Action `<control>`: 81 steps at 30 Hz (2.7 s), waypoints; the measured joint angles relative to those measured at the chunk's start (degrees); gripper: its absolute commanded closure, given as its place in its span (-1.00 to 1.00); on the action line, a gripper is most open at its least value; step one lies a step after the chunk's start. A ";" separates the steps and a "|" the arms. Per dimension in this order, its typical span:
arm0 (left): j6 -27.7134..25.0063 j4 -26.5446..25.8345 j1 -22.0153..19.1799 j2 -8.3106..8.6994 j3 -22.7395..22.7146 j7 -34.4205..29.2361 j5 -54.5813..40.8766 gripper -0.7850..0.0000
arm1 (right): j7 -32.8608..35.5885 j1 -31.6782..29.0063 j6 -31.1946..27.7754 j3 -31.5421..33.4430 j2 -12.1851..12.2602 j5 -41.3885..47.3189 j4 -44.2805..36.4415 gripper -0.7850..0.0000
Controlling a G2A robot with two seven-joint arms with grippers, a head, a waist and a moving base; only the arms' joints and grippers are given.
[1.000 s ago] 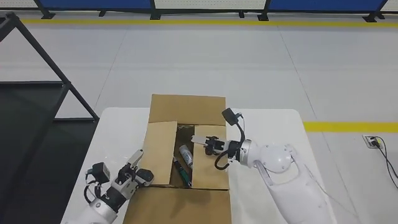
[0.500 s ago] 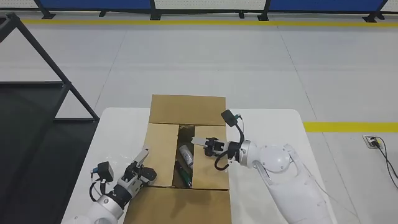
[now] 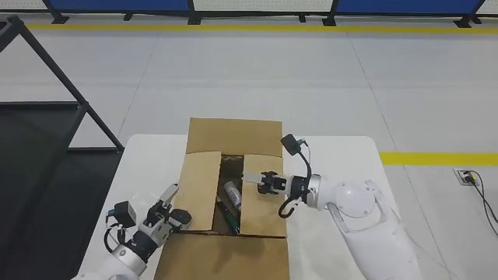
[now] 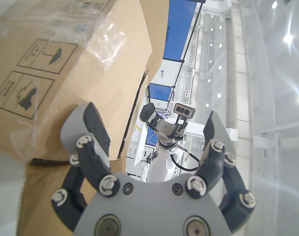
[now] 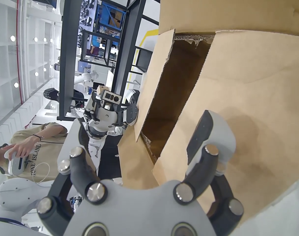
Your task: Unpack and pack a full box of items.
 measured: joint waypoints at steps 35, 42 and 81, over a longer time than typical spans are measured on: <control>-15.18 9.20 10.80 3.03 -26.64 -35.49 -3.20 -1.00 | 1.38 -4.84 4.79 10.22 4.80 -6.98 -6.06 -1.00; -15.12 9.13 10.77 3.01 -26.57 -35.15 -3.31 -1.00 | 0.39 -4.99 4.98 10.33 4.69 -6.21 -5.57 -1.00; -11.21 7.63 13.03 5.45 -21.68 -49.47 -11.78 -1.00 | -13.70 21.74 -22.98 -5.40 -2.61 10.98 43.64 -1.00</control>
